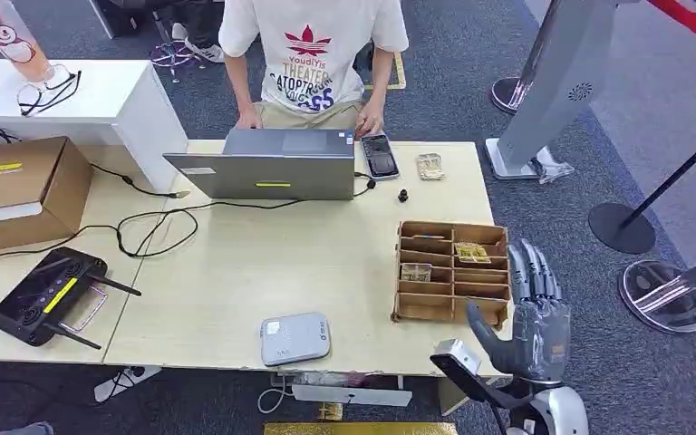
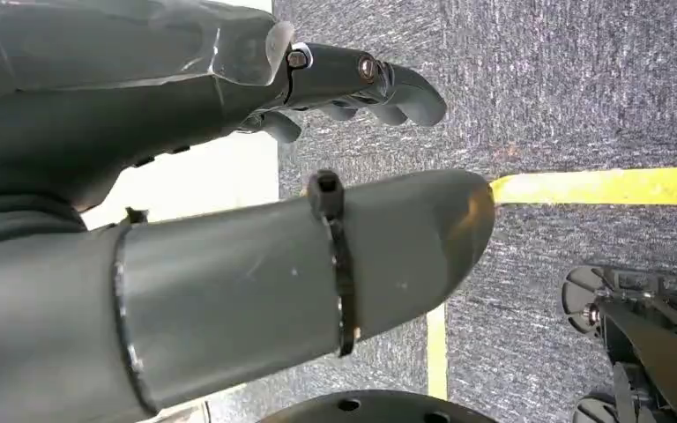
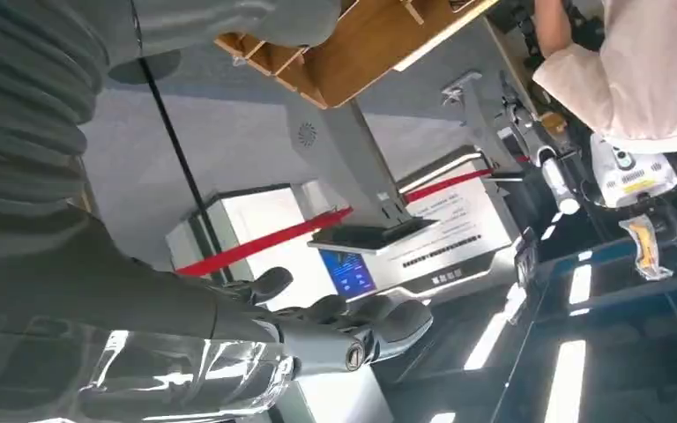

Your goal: Pass the card to the sensor for recognition and then transmit it.

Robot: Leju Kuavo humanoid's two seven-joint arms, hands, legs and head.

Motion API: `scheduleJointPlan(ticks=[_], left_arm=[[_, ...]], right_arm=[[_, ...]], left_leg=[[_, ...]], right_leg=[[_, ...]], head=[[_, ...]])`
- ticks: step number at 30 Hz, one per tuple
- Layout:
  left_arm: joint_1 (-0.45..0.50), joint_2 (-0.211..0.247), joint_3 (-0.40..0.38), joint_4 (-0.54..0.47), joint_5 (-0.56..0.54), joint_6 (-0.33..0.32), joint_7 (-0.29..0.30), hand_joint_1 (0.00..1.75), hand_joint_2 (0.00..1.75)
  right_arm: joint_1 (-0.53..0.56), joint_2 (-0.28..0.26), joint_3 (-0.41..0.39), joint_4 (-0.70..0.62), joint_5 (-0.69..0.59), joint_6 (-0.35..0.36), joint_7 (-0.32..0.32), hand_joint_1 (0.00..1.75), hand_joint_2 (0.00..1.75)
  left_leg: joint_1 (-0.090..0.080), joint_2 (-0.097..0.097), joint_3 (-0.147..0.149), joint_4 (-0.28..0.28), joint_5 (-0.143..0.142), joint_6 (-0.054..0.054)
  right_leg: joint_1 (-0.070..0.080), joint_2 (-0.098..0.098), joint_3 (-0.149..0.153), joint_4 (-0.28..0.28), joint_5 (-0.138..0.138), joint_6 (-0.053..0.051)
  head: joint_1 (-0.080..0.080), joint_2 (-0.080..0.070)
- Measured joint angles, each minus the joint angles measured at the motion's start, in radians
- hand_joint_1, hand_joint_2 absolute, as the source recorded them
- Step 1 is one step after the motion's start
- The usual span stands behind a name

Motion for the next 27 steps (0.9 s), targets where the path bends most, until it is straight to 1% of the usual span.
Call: scheduleJointPlan(ticks=[2, 3, 4, 5, 8, 9, 10, 12, 14, 16, 17, 18, 19, 20, 22, 25, 27], left_arm=[[0.0, 0.0, -0.001, 0.0, 0.0, 0.0, 0.0, 0.0, 0.0], [0.0, 0.0, -0.002, 0.0, 0.0, 0.0, 0.0, 0.0, 0.0], [0.0, 0.0, -0.002, 0.0, 0.0, 0.0, -0.001, 0.0, 0.0], [0.0, 0.0, -0.002, 0.0, -0.001, 0.0, -0.001, 0.0, 0.0], [-0.001, 0.001, -0.003, 0.0, -0.003, 0.0, -0.003, 0.0, 0.0], [-0.001, 0.001, -0.003, 0.0, -0.003, 0.0, -0.003, 0.0, 0.0], [-0.001, 0.001, -0.003, 0.0, -0.003, 0.0, -0.003, 0.0, 0.0], [-0.001, 0.001, -0.003, 0.0, -0.003, -0.001, -0.003, 0.0, 0.0], [-0.002, 0.002, -0.003, 0.0, -0.003, -0.002, -0.003, 0.0, 0.0], [-0.002, 0.002, -0.003, 0.0, -0.003, -0.003, -0.004, 0.0, 0.0], [-0.002, 0.002, -0.003, 0.0, -0.003, -0.003, -0.004, 0.0, 0.0], [-0.002, 0.002, -0.003, 0.0, -0.003, -0.003, -0.004, 0.0, 0.0], [-0.002, 0.002, -0.003, 0.0, -0.003, -0.003, -0.004, 0.0, 0.0], [-0.002, 0.002, -0.003, 0.0, -0.003, -0.003, -0.004, 0.0, 0.0], [-0.002, 0.002, -0.003, 0.0, -0.003, -0.004, -0.004, 0.0, 0.0], [-0.002, 0.002, -0.003, 0.0, -0.003, -0.005, -0.004, 0.0, 0.0], [-0.002, 0.003, -0.003, 0.0, -0.003, -0.005, -0.004, 0.0, 0.0]], right_arm=[[0.0, 0.0, 0.0, 0.0, 0.001, 0.0, 0.0, 0.37, 1.75], [0.0, 0.0, 0.0, 0.0, 0.001, 0.0, 0.0, 0.37, 1.75], [0.0, 0.0, 0.0, 0.001, 0.001, 0.0, 0.0, 0.4, 1.75], [-0.001, 0.0, 0.0, 0.003, 0.003, 0.001, 0.0, 0.47, 1.75], [-0.002, 0.0, 0.0, 0.01, 0.013, 0.002, 0.002, 0.52, 1.75], [-0.002, 0.0, 0.0, 0.013, 0.014, 0.002, 0.002, 0.51, 1.75], [-0.002, 0.0, 0.0, 0.016, 0.014, 0.002, 0.003, 0.52, 1.75], [-0.005, 0.0, 0.0, 0.024, 0.014, 0.002, 0.003, 0.7, 1.75], [-0.008, 0.0, 0.0, 0.033, 0.014, 0.002, 0.003, 0.68, 1.75], [-0.009, 0.0, 0.0, 0.04, 0.014, 0.002, 0.004, 0.72, 1.75], [-0.009, 0.0, 0.0, 0.044, 0.014, 0.003, 0.005, 0.77, 1.75], [-0.01, 0.0, 0.0, 0.047, 0.014, 0.003, 0.006, 0.7, 1.75], [-0.011, 0.0, 0.0, 0.051, 0.014, 0.003, 0.006, 0.68, 1.75], [-0.013, 0.0, 0.0, 0.054, 0.014, 0.003, 0.006, 0.63, 1.75], [-0.016, 0.0, 0.0, 0.06, 0.014, 0.005, 0.006, 0.63, 1.75], [-0.021, 0.0, 0.0, 0.07, 0.014, 0.006, 0.008, 0.65, 1.75], [-0.025, 0.0, 0.0, 0.077, 0.014, 0.009, 0.01, 0.72, 1.75]], left_leg=[[0.0, 0.0, 0.0, 0.0, 0.0, 0.0], [0.0, 0.0, 0.0, 0.0, 0.0, 0.0], [0.0, 0.0, 0.0, 0.0, 0.0, 0.0], [0.0, 0.0, 0.0, 0.0, 0.0, 0.0], [0.0, 0.0, 0.0, 0.0, 0.0, 0.0], [0.0, 0.0, 0.0, 0.0, 0.0, 0.0], [0.0, 0.0, 0.0, 0.0, 0.0, 0.0], [0.0, 0.0, 0.0, 0.0, 0.0, 0.0], [0.0, 0.0, 0.0, 0.0, 0.0, 0.0], [0.0, 0.0, 0.0, 0.0, 0.0, 0.0], [0.0, 0.0, 0.0, 0.0, 0.0, 0.0], [0.0, 0.0, 0.0, 0.0, 0.0, 0.0], [0.0, 0.0, 0.0, 0.0, 0.0, 0.0], [0.0, 0.0, 0.0, 0.0, 0.0, 0.0], [0.0, 0.0, 0.0, 0.0, 0.0, 0.0], [0.0, 0.0, 0.0, 0.0, 0.0, 0.0], [0.0, 0.0, 0.0, 0.0, 0.0, 0.0]], right_leg=[[0.0, 0.0, 0.0, 0.0, 0.0, 0.0], [0.0, 0.0, 0.0, 0.0, 0.0, 0.0], [0.0, 0.0, 0.0, 0.0, 0.0, 0.0], [0.0, 0.0, 0.0, 0.0, 0.0, 0.0], [0.0, 0.0, 0.0, 0.0, 0.0, 0.0], [0.0, 0.0, 0.0, 0.0, 0.0, 0.0], [0.0, 0.0, 0.0, 0.0, 0.0, 0.0], [0.0, 0.0, 0.0, 0.0, 0.0, 0.0], [0.0, 0.0, 0.0, 0.0, 0.0, 0.0], [0.0, 0.0, 0.0, 0.0, 0.0, 0.0], [0.0, 0.0, 0.0, 0.0, 0.0, 0.0], [0.0, 0.0, 0.0, 0.0, 0.0, 0.0], [0.0, 0.0, 0.0, 0.0, 0.0, 0.0], [0.0, 0.0, 0.0, 0.0, 0.0, 0.0], [0.0, 0.0, 0.0, 0.0, 0.0, 0.0], [0.0, 0.0, 0.0, 0.0, 0.0, 0.0], [0.0, 0.0, 0.0, 0.0, 0.0, 0.0]], head=[[0.0, 0.0], [0.0, 0.0], [0.0, 0.0], [0.0, 0.0], [0.0, 0.0], [0.0, 0.0], [0.0, 0.0], [0.0, 0.0], [0.0, 0.0], [0.0, 0.0], [0.0, 0.0], [0.0, 0.0], [0.0, 0.0], [0.0, 0.0], [0.0, 0.0], [0.0, 0.0], [0.0, 0.0]])
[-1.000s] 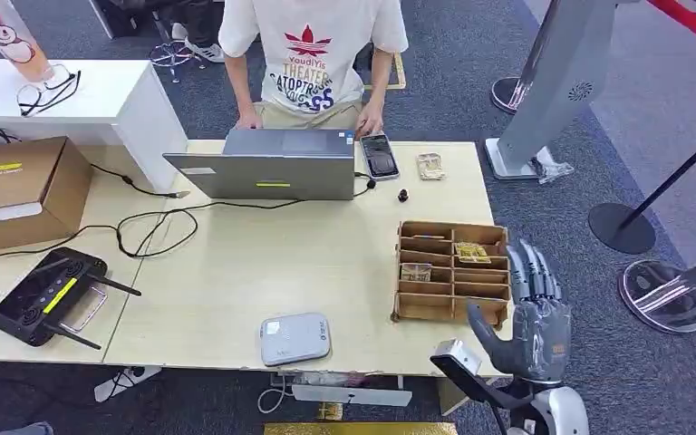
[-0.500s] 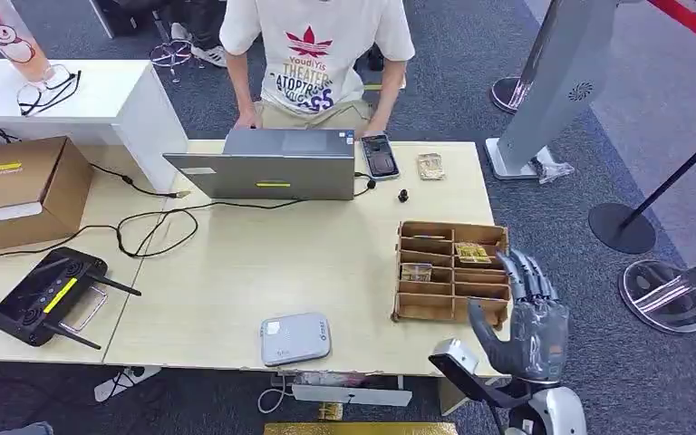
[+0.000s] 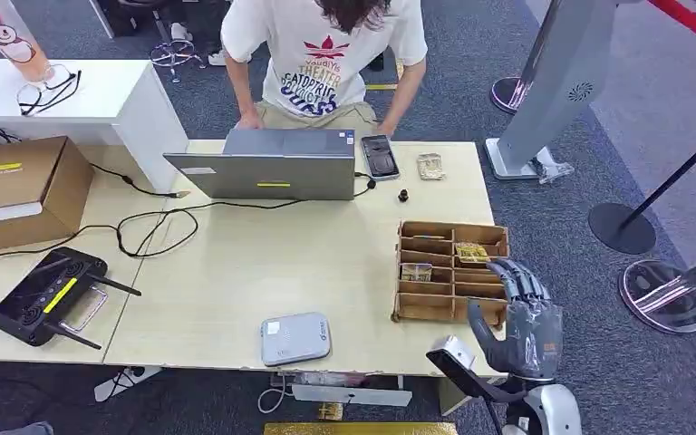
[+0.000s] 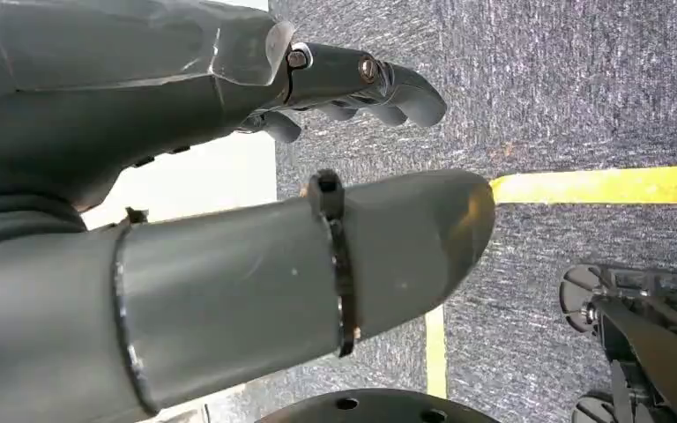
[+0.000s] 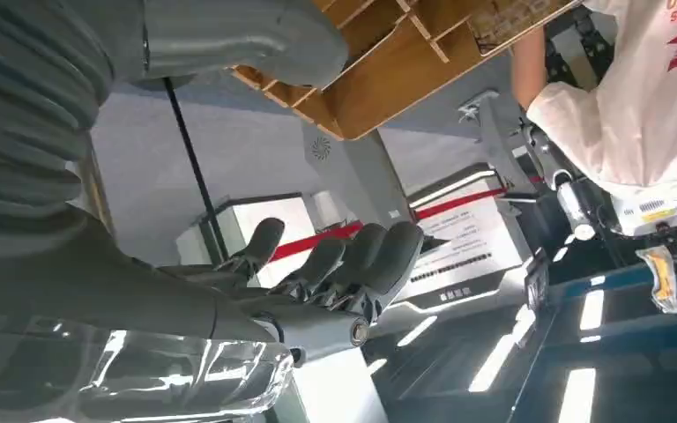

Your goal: Pass the card to the sensor for recognition and then transmit it.

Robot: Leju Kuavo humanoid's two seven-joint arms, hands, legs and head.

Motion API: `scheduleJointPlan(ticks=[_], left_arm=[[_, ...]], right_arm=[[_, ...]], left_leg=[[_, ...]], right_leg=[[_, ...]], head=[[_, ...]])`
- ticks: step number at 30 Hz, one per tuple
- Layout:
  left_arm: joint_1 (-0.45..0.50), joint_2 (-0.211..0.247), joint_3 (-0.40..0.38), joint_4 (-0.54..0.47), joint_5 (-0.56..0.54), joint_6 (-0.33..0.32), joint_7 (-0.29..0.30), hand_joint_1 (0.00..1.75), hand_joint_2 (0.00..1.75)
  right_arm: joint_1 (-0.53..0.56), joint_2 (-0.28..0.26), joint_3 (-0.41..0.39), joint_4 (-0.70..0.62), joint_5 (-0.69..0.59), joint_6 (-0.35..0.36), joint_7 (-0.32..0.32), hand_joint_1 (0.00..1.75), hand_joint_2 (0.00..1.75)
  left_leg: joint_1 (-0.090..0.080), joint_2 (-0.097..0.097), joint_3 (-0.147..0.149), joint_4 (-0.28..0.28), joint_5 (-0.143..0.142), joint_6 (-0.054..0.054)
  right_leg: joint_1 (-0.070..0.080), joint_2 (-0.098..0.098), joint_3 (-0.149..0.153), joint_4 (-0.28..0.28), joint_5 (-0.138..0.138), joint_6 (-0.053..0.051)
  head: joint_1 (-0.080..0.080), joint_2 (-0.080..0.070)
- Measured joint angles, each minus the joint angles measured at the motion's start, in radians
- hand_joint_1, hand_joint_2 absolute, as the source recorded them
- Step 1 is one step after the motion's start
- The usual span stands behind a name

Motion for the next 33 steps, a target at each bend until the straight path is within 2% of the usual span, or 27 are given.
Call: scheduleJointPlan(ticks=[2, 3, 7, 9, 17, 18, 23, 24, 26, 27, 28, 33], left_arm=[[0.0, 0.0, 0.0, 0.0, 0.0, -0.001, 0.0, 0.0, 0.0], [0.0, 0.0, 0.0, 0.0, 0.0, -0.001, 0.0, 0.0, 0.0], [0.0, 0.0, 0.0, 0.0, 0.0, -0.001, -0.002, 0.0, 0.0], [0.0, 0.001, 0.0, 0.0, -0.001, -0.001, -0.002, 0.0, 0.0], [0.0, 0.006, 0.0, 0.0, -0.003, -0.007, -0.003, 0.0, 0.0], [0.0, 0.006, 0.0, 0.0, -0.003, -0.007, -0.003, 0.0, 0.0], [0.001, 0.009, 0.0, 0.0, 0.0, -0.01, -0.003, 0.0, 0.0], [0.001, 0.009, 0.0, 0.0, 0.0, -0.01, -0.003, 0.0, 0.0], [0.001, 0.01, 0.0, 0.0, 0.001, -0.01, -0.003, 0.0, 0.0], [0.002, 0.01, 0.0, 0.0, 0.002, -0.011, -0.003, 0.0, 0.0], [0.002, 0.01, 0.0, 0.0, 0.003, -0.013, -0.003, 0.0, 0.0], [0.003, 0.014, 0.0, 0.0, 0.003, -0.016, -0.003, 0.0, 0.0]], right_arm=[[-0.002, 0.0, 0.0, 0.006, 0.0, 0.0, 0.001, 0.68, 1.75], [-0.004, 0.0, 0.0, 0.01, -0.002, 0.003, 0.001, 0.79, 1.75], [-0.009, 0.0, 0.0, 0.023, -0.003, 0.008, 0.003, 0.86, 1.75], [-0.011, 0.0, 0.0, 0.029, -0.004, 0.009, 0.003, 1.01, 1.75], [-0.012, 0.0, 0.0, 0.058, -0.014, 0.009, 0.008, 0.91, 1.75], [-0.012, -0.001, 0.0, 0.061, -0.018, 0.009, 0.008, 0.79, 1.75], [-0.017, -0.005, 0.0, 0.082, -0.02, 0.01, 0.008, 0.73, 1.75], [-0.018, -0.005, 0.0, 0.085, -0.021, 0.01, 0.008, 0.63, 1.75], [-0.019, -0.008, 0.0, 0.094, -0.022, 0.01, 0.008, 0.63, 1.75], [-0.02, -0.009, 0.0, 0.099, -0.022, 0.01, 0.008, 0.7, 1.75], [-0.022, -0.01, 0.0, 0.105, -0.023, 0.01, 0.009, 0.66, 1.75], [-0.031, -0.017, 0.0, 0.129, -0.036, 0.009, 0.011, 0.84, 1.75]], left_leg=[[0.0, 0.0, 0.0, 0.0, 0.0, 0.0], [0.0, 0.0, 0.0, 0.0, 0.0, 0.0], [0.0, 0.0, 0.0, 0.0, 0.0, 0.0], [0.0, 0.0, 0.0, 0.0, 0.0, 0.0], [0.0, 0.0, 0.0, 0.0, 0.0, 0.0], [0.0, 0.0, 0.0, 0.0, 0.0, 0.0], [0.0, 0.0, 0.0, 0.0, 0.0, 0.0], [0.0, 0.0, 0.0, 0.0, 0.0, 0.0], [0.0, 0.0, 0.0, 0.0, 0.0, 0.0], [0.0, 0.0, 0.0, 0.0, 0.0, 0.0], [0.0, 0.0, 0.0, 0.0, 0.0, 0.0], [0.0, 0.0, 0.0, 0.0, 0.0, 0.0]], right_leg=[[0.0, 0.0, 0.0, 0.0, 0.0, 0.0], [0.0, 0.0, 0.0, 0.0, 0.0, 0.0], [0.0, 0.0, 0.0, 0.0, 0.0, 0.0], [0.0, 0.0, 0.0, 0.0, 0.0, 0.0], [0.0, 0.0, 0.0, 0.0, 0.0, 0.0], [0.0, 0.0, 0.0, 0.0, 0.0, 0.0], [0.0, 0.0, 0.0, 0.0, 0.0, 0.0], [0.0, 0.0, 0.0, 0.0, 0.0, 0.0], [0.0, 0.0, 0.0, 0.0, 0.0, 0.0], [0.0, 0.0, 0.0, 0.0, 0.0, 0.0], [0.0, 0.0, 0.0, 0.0, 0.0, 0.0], [0.0, 0.0, 0.0, 0.0, 0.0, 0.0]], head=[[0.0, 0.0], [0.0, 0.0], [0.0, 0.0], [0.0, 0.0], [0.0, 0.0], [0.0, 0.0], [0.0, 0.0], [0.0, 0.0], [0.0, 0.0], [0.0, 0.0], [0.0, 0.0], [0.0, 0.0]])
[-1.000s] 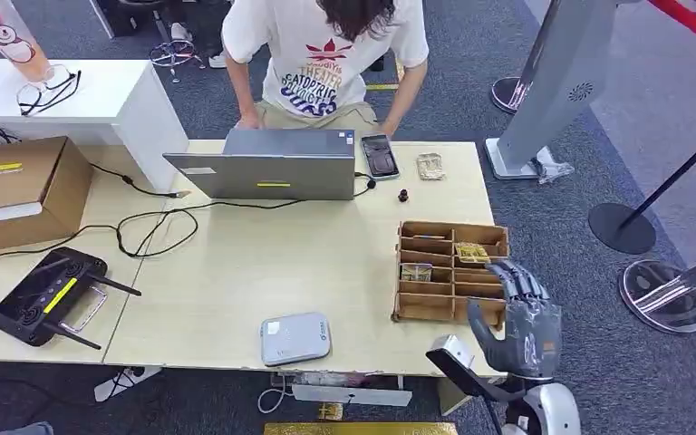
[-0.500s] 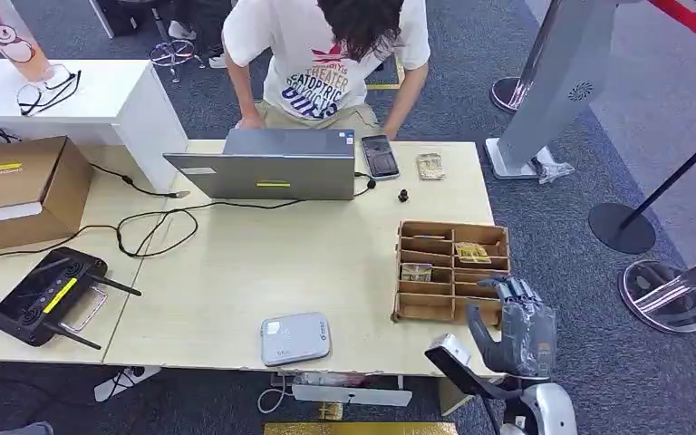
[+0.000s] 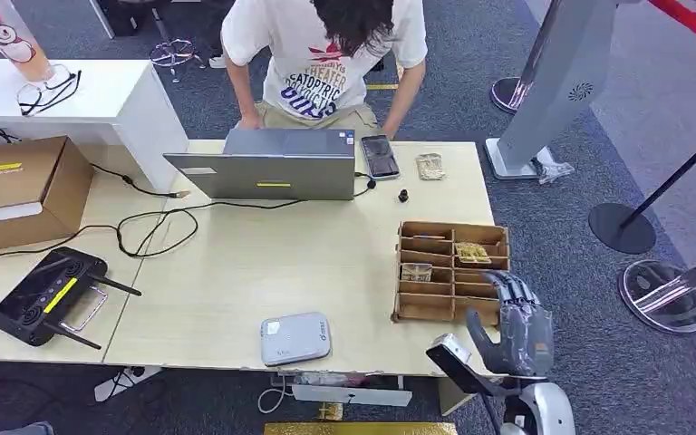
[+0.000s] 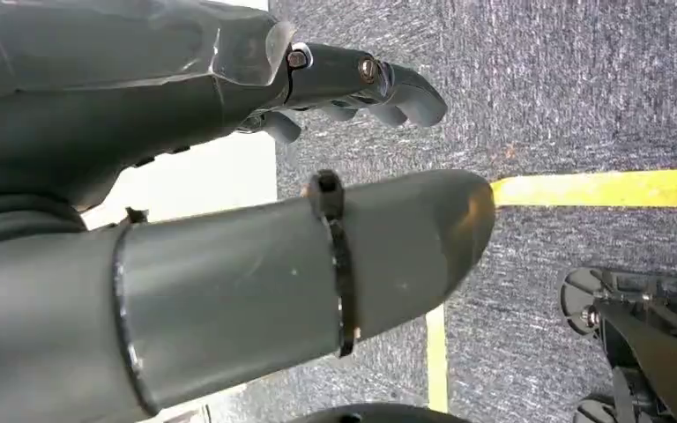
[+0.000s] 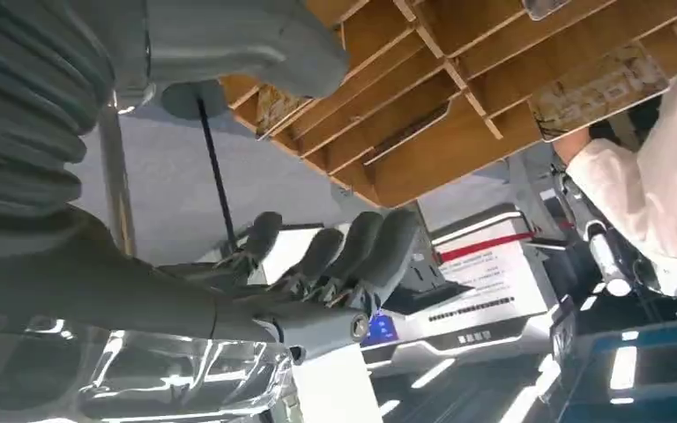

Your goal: Pass the card to the sensor for recognition and then transmit it.

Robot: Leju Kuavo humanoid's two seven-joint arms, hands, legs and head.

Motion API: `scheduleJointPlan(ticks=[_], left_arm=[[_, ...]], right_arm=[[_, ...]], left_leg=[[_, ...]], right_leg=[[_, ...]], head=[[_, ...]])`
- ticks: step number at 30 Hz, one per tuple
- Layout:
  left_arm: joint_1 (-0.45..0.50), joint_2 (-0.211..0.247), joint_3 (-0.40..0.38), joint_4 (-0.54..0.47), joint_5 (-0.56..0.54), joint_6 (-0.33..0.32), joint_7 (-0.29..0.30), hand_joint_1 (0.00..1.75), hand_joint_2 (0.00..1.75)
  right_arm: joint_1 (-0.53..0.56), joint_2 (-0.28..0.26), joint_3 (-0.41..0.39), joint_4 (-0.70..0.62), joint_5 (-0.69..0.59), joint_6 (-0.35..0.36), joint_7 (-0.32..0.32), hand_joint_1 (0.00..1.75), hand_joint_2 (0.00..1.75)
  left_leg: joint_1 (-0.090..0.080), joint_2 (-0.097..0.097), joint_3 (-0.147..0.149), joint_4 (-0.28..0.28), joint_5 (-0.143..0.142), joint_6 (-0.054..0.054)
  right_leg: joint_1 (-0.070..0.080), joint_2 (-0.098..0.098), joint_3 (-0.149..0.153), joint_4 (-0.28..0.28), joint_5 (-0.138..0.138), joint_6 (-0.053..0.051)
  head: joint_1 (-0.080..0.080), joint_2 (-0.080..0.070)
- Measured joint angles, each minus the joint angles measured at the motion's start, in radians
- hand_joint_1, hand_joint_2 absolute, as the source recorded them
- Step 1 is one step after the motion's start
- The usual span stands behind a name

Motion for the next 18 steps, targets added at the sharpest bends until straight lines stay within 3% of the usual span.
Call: scheduleJointPlan(ticks=[18], left_arm=[[0.002, 0.007, 0.0, 0.0, 0.005, -0.007, -0.002, 0.0, 0.0]], right_arm=[[-0.025, -0.011, -0.005, 0.063, -0.018, -0.002, -0.01, 0.77, 1.75]], left_leg=[[0.0, 0.0, 0.0, 0.0, 0.0, 0.0]], right_leg=[[0.0, 0.0, 0.0, 0.0, 0.0, 0.0]], head=[[0.0, 0.0]])
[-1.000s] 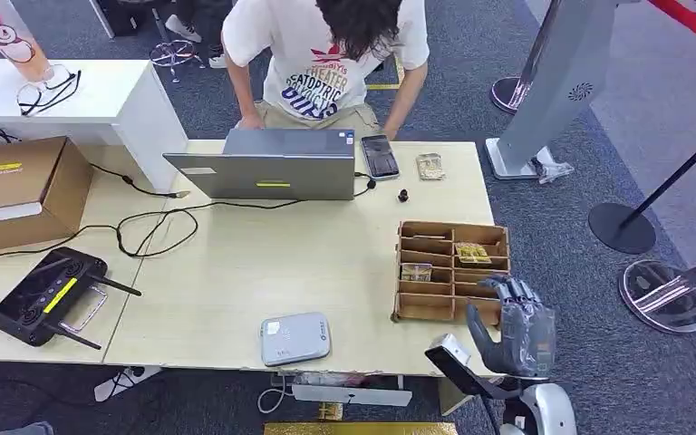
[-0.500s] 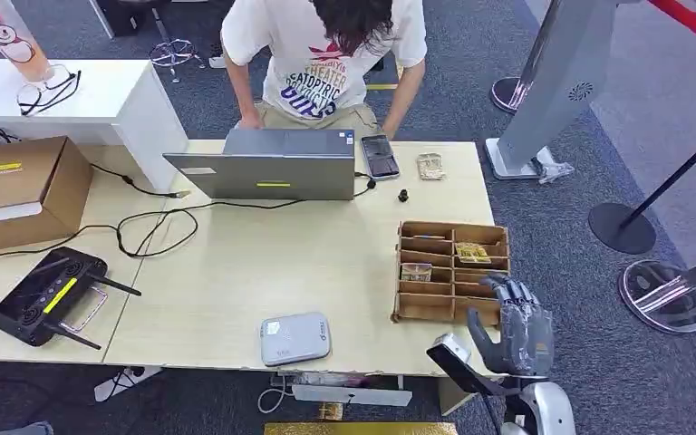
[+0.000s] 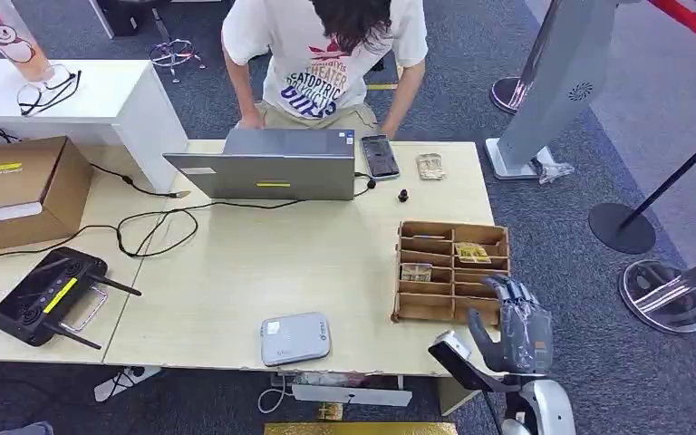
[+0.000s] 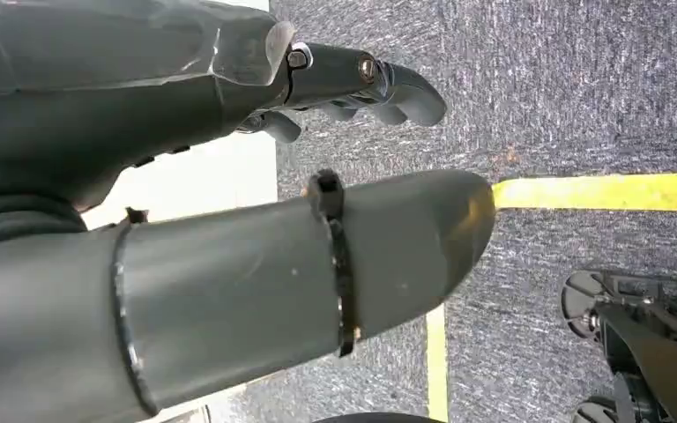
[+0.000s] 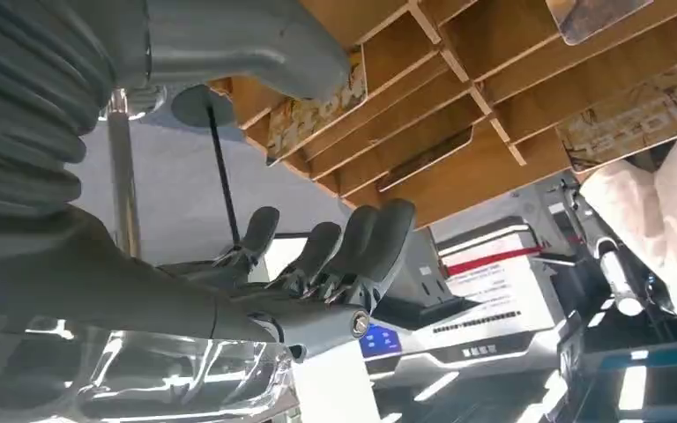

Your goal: Pass the card to the sensor for recognition and then transmit it.

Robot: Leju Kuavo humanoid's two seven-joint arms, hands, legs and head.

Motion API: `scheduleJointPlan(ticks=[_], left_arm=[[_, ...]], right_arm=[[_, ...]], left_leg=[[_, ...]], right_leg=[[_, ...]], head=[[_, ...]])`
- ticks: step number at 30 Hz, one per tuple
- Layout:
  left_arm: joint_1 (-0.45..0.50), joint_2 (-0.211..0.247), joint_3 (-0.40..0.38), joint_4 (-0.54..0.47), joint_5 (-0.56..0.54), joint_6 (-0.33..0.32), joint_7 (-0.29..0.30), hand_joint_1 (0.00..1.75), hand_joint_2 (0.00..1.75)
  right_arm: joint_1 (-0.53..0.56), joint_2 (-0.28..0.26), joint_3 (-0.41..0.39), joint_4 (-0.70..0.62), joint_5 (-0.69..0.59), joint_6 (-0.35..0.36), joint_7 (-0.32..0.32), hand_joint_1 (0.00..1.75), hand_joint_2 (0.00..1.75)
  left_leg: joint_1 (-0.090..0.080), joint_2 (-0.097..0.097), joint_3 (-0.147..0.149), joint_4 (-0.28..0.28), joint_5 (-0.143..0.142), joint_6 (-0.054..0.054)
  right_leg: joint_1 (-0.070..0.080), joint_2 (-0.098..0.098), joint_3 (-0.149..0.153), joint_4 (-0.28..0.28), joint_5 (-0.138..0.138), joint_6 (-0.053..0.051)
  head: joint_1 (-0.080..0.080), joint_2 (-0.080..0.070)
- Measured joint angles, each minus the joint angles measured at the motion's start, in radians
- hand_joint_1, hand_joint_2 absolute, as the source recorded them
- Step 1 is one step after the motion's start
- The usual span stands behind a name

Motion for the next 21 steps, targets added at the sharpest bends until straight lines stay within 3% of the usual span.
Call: scheduleJointPlan(ticks=[7, 21], left_arm=[[0.0, 0.002, 0.0, 0.0, 0.002, -0.003, 0.002, 0.0, 0.0], [0.0, 0.006, 0.0, 0.0, 0.003, -0.004, 0.003, 0.0, 0.0]], right_arm=[[-0.018, -0.003, 0.0, 0.032, -0.006, 0.0, -0.009, 0.84, 1.75], [-0.034, -0.005, 0.0, 0.077, -0.017, -0.001, -0.013, 0.8, 1.75]], left_leg=[[0.0, 0.0, 0.0, 0.0, 0.0, 0.0], [0.0, 0.0, 0.0, 0.0, 0.0, 0.0]], right_leg=[[0.0, 0.0, 0.0, 0.0, 0.0, 0.0], [0.0, 0.0, 0.0, 0.0, 0.0, 0.0]], head=[[0.0, 0.0], [0.0, 0.0]])
